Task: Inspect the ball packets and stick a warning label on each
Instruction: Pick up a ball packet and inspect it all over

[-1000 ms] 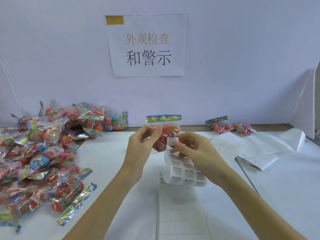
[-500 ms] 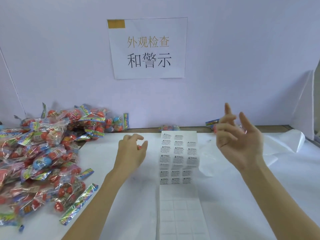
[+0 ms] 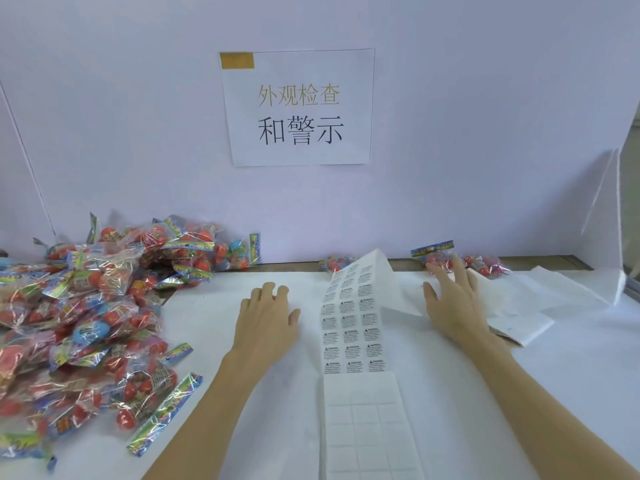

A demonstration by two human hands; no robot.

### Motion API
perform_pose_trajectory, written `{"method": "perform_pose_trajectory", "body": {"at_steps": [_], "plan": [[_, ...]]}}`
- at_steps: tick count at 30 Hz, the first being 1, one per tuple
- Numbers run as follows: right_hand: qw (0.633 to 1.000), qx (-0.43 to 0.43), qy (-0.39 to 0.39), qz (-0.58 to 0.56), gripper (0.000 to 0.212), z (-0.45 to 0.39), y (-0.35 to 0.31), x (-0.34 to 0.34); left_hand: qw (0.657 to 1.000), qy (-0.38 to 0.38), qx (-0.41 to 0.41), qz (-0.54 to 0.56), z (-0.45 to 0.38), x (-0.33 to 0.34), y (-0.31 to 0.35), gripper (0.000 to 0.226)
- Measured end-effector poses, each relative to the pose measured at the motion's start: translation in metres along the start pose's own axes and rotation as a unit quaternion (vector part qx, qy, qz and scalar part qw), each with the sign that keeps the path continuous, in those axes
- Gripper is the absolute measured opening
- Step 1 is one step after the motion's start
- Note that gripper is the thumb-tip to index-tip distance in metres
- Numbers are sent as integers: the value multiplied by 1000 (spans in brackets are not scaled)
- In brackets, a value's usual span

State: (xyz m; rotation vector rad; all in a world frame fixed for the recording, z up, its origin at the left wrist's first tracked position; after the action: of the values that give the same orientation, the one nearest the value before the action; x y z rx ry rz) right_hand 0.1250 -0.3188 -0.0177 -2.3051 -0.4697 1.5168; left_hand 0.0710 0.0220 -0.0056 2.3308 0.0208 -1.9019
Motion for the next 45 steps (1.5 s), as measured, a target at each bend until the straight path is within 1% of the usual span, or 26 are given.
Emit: {"method": "perform_pose_trajectory", "body": {"at_steps": [5, 9, 10, 12, 13, 16, 18, 20, 22, 24, 26, 28, 29, 30, 31, 32, 33, 35, 36, 37, 38, 39, 40, 42, 43, 45], "plan": [[986, -55, -46, 148, 63, -29, -11, -1, 1000, 14, 20, 11, -4, 2, 1, 48], [979, 23, -105, 173, 57, -45, -5, 7, 998, 34, 42, 43, -3, 1, 5, 45], [982, 35, -91, 163, 52, -46, -5, 5, 997, 46, 44, 50, -2, -2, 5, 44], [990, 31, -21, 137, 40, -48, -9, -4, 994, 74, 44, 74, -2, -10, 3, 40], [992, 21, -2, 125, 40, -49, -13, -6, 992, 86, 43, 84, -2, -14, 3, 39], [990, -7, -45, 136, 53, -49, -20, 2, 987, 108, 50, 112, 2, -20, 7, 34], [977, -15, -79, 198, 54, -47, -21, 6, 975, 124, 74, 168, 8, -28, 16, 30], [969, -10, -75, 234, 58, -46, -19, 7, 955, 118, 124, 242, 13, -36, 29, 29], [980, -5, -41, 192, 57, -44, -19, 5, 934, 81, 199, 284, 21, -38, 46, 34], [997, -15, 15, 78, 48, -40, -24, 1, 931, 37, 261, 253, 29, -30, 61, 43], [990, -50, 114, -61, 43, -30, -34, -15, 935, 4, 285, 211, 33, -15, 68, 49], [959, -78, 192, -192, 45, -18, -47, -38, 942, -24, 282, 178, 33, -1, 69, 53], [941, -78, 202, -259, 42, -13, -52, -46, 947, -33, 276, 161, 32, 5, 68, 53], [921, -68, 190, -332, 37, -8, -57, -49, 952, -37, 268, 144, 31, 10, 67, 51], [897, -48, 157, -411, 31, -2, -60, -47, 956, -39, 261, 128, 30, 14, 67, 49], [861, -25, 110, -497, 25, 4, -63, -40, 958, -42, 257, 119, 30, 18, 67, 47], [810, -2, 60, -583, 23, 12, -66, -33, 960, -42, 253, 115, 30, 20, 68, 45], [693, 48, -25, -719, 28, 35, -75, -18, 961, -21, 249, 117, 30, 18, 70, 42], [653, 72, -52, -752, 28, 47, -78, -12, 961, 7, 244, 127, 30, 11, 71, 40], [636, 88, -73, -763, 30, 57, -83, -8, 959, 40, 232, 155, 30, 2, 70, 36], [641, 94, -87, -757, 32, 63, -87, -5, 953, 70, 209, 207, 30, -9, 68, 33], [661, 92, -96, -739, 33, 68, -91, -4, 938, 81, 176, 286, 29, -20, 64, 30], [687, 84, -102, -715, 34, 70, -94, -5, 910, 63, 137, 386, 27, -26, 59, 30], [733, 49, -135, -665, 29, 74, -102, -6, 810, -58, 95, 576, 27, -27, 61, 38], [750, 24, -159, -641, 26, 77, -108, -8, 769, -114, 92, 622, 28, -27, 66, 43], [788, -8, -196, -583, 41, 85, -115, -8, 724, -190, 84, 657, 30, -25, 70, 47]]}}
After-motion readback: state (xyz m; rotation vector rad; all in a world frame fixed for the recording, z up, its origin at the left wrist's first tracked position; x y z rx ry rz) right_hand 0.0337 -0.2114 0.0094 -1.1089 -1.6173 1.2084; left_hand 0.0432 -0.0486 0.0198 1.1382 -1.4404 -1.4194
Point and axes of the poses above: each hand's wrist, its own z-axis away from the middle knuckle, its own x-axis out of the palm, y = z × x, the point moved 8 cm from there along -z, towards the middle knuckle, and after that the axes turned 5 degrees about -x, right-handed, at the moved point
